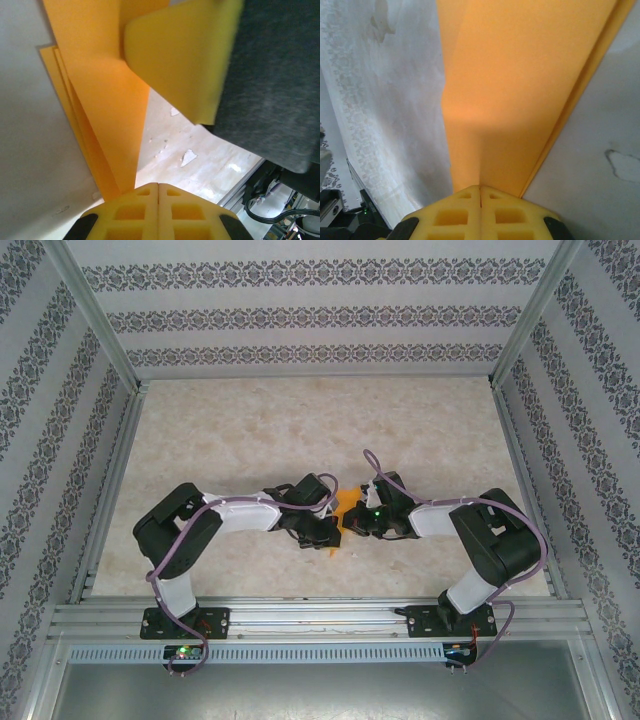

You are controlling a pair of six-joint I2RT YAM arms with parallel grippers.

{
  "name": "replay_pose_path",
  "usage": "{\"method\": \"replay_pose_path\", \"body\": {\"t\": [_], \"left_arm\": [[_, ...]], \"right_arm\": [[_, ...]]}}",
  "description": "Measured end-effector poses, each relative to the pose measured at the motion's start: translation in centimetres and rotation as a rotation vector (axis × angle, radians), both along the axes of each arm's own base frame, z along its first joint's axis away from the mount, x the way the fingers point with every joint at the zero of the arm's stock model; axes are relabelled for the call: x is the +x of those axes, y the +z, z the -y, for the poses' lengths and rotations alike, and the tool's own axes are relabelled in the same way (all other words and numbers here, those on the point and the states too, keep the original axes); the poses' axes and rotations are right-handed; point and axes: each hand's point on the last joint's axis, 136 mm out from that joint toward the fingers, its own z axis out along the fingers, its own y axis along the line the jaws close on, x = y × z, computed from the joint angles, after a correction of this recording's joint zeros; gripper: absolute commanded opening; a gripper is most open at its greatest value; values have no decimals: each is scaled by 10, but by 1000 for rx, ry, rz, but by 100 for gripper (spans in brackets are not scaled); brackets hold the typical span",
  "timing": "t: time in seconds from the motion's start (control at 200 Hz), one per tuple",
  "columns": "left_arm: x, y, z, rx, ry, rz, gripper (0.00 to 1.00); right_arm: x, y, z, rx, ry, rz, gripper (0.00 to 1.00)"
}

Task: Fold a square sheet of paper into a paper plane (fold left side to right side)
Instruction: Fold the wing for the fifth time at the center of the table.

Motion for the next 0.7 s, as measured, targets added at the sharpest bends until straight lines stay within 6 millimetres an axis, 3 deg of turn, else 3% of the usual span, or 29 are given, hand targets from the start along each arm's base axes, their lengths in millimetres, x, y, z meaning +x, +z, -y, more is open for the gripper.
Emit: {"method": "replay_pose_path", "body": {"t": [0.699], "left_arm": [[-3, -10, -4, 3, 2, -3, 0]], "right_arm": [[-1, -1, 0, -4, 16, 1, 0]]}}
